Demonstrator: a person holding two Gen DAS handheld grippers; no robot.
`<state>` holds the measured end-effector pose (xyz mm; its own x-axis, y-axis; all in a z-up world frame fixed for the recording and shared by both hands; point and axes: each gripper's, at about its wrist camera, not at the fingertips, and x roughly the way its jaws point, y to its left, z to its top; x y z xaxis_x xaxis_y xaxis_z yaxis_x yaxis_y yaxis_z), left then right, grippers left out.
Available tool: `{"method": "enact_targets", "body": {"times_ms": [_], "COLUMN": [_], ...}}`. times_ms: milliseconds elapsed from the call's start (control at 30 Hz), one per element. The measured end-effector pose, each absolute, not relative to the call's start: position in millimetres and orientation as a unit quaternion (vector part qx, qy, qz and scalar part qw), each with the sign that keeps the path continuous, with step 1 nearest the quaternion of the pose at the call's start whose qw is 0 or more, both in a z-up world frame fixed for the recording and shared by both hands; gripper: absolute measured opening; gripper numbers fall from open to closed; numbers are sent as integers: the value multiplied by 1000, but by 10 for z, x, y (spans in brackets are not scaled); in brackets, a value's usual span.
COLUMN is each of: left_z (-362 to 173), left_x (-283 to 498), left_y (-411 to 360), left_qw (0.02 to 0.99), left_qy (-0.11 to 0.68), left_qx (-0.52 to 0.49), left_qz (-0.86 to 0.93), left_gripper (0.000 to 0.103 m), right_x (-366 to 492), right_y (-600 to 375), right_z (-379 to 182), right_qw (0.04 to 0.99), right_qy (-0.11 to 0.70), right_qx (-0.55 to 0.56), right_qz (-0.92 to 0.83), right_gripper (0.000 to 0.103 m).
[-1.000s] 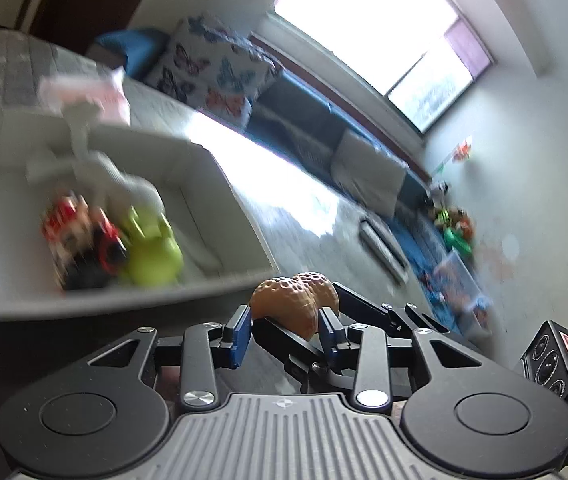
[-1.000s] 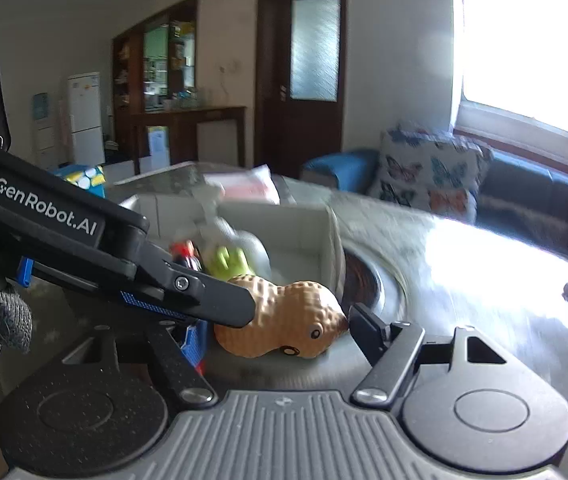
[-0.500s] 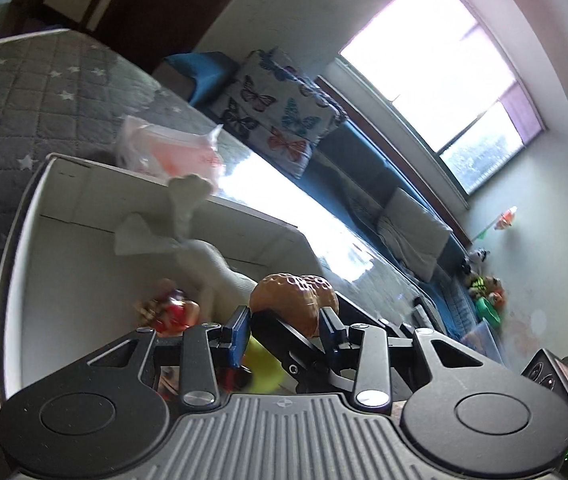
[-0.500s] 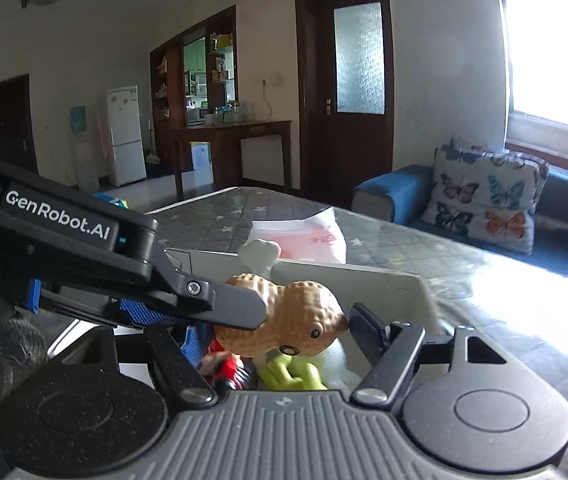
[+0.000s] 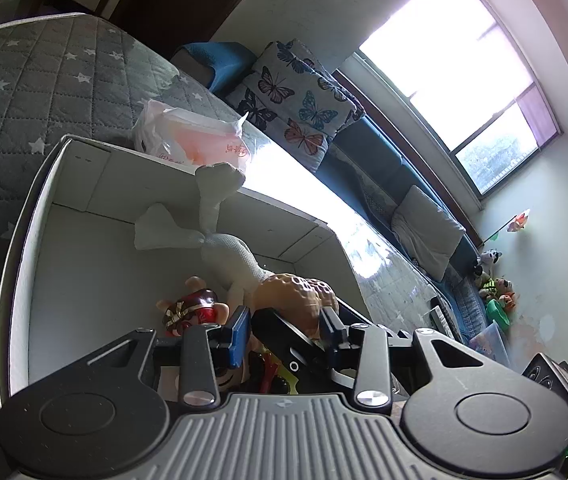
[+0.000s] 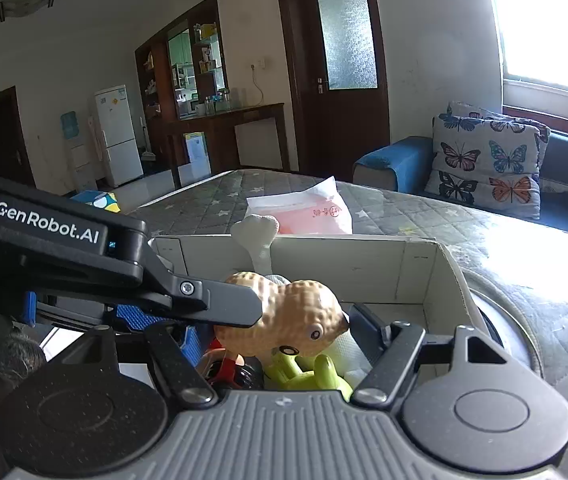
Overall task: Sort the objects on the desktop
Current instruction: 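Carry the peanut toy into the grey box and release it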
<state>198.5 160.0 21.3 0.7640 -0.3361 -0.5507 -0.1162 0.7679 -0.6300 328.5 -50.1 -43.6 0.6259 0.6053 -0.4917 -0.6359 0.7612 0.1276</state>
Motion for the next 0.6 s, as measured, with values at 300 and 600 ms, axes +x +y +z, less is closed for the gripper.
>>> {"method": "enact_targets", "body": {"times_ms": [300, 600], "left_z": [209, 228], "left_x": [2001, 1963], "left_y": [1571, 1571], "left_qw": [880, 881], "left_qy": [340, 337], "left_qx": [-326, -328], "left_qz": [-55, -53], "left_gripper": [40, 40], "right_x": [3285, 3260], "right_y": [-511, -565], "right_z": [-454, -487], "right_qw": [902, 904], "right_qy": [265, 269], "right_qx": [-32, -35], "right_qz": [338, 330], "right_gripper": [74, 75]}}
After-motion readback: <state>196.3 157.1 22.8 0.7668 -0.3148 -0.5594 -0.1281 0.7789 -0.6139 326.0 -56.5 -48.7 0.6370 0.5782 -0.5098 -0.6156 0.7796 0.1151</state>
